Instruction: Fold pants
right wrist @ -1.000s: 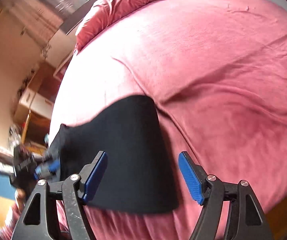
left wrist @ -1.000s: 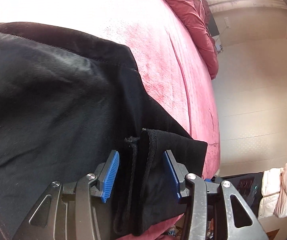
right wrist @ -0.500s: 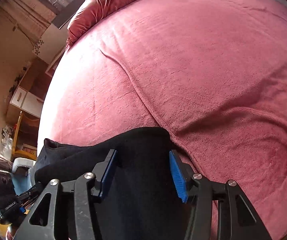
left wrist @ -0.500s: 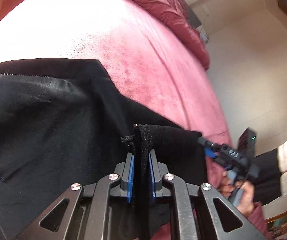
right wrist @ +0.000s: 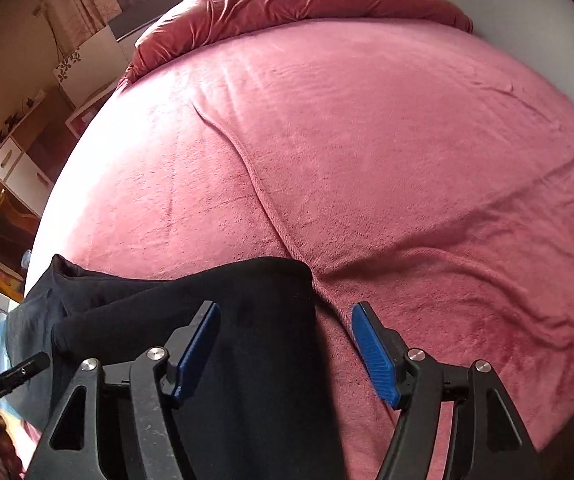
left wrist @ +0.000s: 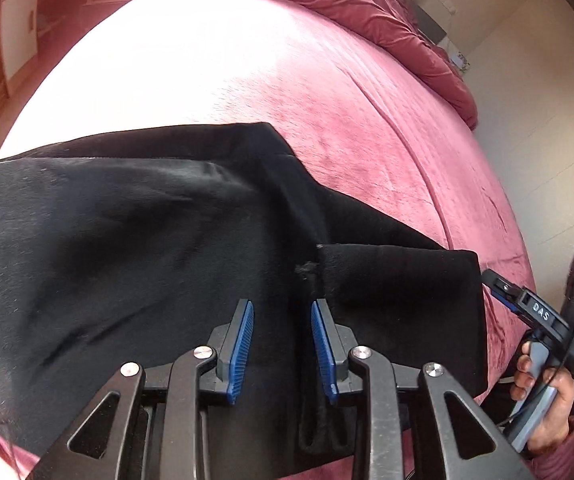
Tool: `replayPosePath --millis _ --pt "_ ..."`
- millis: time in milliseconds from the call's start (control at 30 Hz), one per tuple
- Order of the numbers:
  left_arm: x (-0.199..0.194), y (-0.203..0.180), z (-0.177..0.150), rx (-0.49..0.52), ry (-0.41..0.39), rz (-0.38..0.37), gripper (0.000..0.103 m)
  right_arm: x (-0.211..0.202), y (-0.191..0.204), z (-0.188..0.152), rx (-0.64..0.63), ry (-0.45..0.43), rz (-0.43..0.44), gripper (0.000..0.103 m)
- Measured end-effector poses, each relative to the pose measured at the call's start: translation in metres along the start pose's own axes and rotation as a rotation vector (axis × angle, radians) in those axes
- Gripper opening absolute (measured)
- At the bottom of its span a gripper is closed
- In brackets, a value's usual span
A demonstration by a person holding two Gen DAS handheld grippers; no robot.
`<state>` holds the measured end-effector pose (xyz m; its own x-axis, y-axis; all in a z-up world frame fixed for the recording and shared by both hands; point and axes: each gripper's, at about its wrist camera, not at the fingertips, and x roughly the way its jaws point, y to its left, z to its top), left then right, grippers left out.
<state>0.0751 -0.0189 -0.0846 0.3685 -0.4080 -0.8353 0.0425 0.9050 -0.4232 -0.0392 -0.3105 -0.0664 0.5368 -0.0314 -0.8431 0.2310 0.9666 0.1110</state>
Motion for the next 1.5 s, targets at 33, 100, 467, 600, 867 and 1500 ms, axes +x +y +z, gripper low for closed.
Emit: replayPosePath --millis 33,100,467,600,867,1500 --pt "-0.007 0.006 -0.003 -0.009 -0.006 0.002 0.031 -0.007 0.006 -0.003 -0.022 -0.017 -0.007 0.069" --pt "-0.017 0.012 -0.01 -0.02 -0.019 0.016 0.031 -0.015 0.015 -0.007 -0.037 -0.026 0.007 0.069" --pt "-0.03 0.033 -0.055 -0.078 0.015 -0.088 0.035 -0.024 0.092 -0.069 -0.203 0.085 0.219 0.069" --pt "-0.033 0.033 -0.066 -0.059 0.012 -0.05 0.035 -0.017 0.12 -0.084 -0.254 0.111 0.26 0.069" --pt "-0.046 0.057 -0.081 -0.149 0.017 0.003 0.035 -0.006 0.173 -0.094 -0.33 0.152 0.362 0.067" --pt "-0.176 0.236 -0.11 -0.699 -0.256 0.029 0.04 -0.01 0.199 -0.106 -0.374 0.072 0.327 0.074"
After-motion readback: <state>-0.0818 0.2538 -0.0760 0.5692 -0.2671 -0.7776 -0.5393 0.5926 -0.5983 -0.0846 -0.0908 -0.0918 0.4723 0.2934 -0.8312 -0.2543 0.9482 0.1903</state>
